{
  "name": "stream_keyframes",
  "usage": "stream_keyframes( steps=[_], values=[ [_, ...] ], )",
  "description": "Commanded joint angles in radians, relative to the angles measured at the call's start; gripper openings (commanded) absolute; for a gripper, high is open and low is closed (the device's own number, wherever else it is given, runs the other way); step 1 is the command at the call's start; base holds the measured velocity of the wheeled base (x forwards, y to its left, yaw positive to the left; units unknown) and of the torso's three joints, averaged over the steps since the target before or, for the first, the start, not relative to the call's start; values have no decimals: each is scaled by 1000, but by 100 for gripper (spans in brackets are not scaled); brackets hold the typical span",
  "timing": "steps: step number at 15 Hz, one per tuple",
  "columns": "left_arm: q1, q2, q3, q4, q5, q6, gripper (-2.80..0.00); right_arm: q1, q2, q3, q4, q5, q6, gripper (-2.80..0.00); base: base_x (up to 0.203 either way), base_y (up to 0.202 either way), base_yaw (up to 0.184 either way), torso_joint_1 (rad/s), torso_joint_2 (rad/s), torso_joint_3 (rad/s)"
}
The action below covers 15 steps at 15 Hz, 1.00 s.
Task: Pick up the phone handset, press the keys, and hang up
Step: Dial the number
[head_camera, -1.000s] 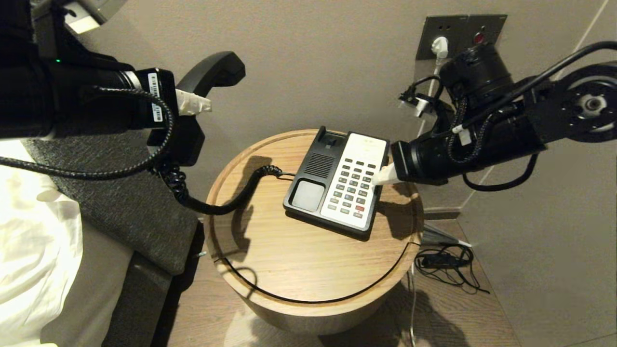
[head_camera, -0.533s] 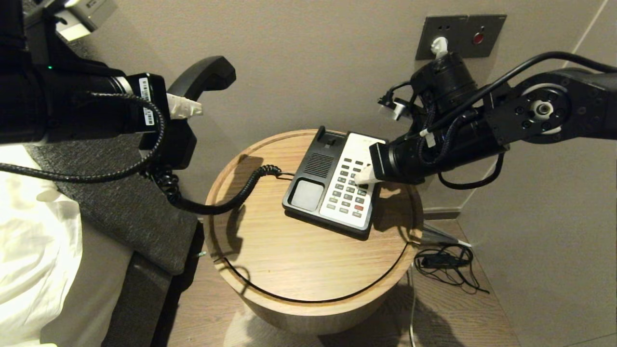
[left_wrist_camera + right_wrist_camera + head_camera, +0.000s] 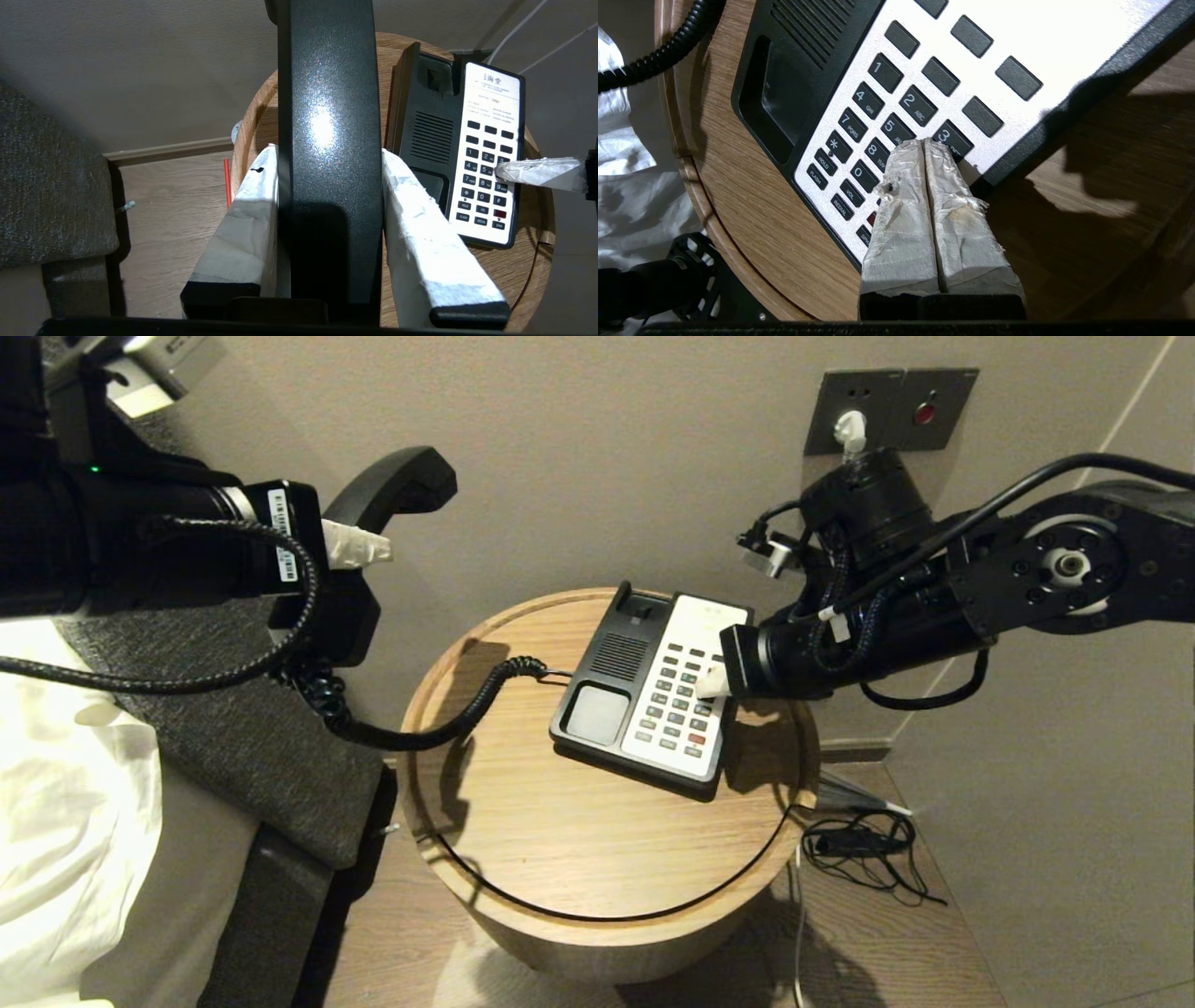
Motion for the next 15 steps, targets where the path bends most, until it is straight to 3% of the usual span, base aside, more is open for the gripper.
stream_keyframes(
  steps=[1,4,15],
  values=[
    [0,0,2,-1,1,-1,-280,-2,-10,-36,10,1,6,-280,0,0,0,0,0,0],
    [-1,-9,4,1,1,-1,-280,0,-18,-105,41,-1,7,-280,0,0,0,0,0,0],
    [3,-46,31,3,1,-21,-280,67,-98,-92,202,25,52,-280,0,0,0,0,0,0]
  ],
)
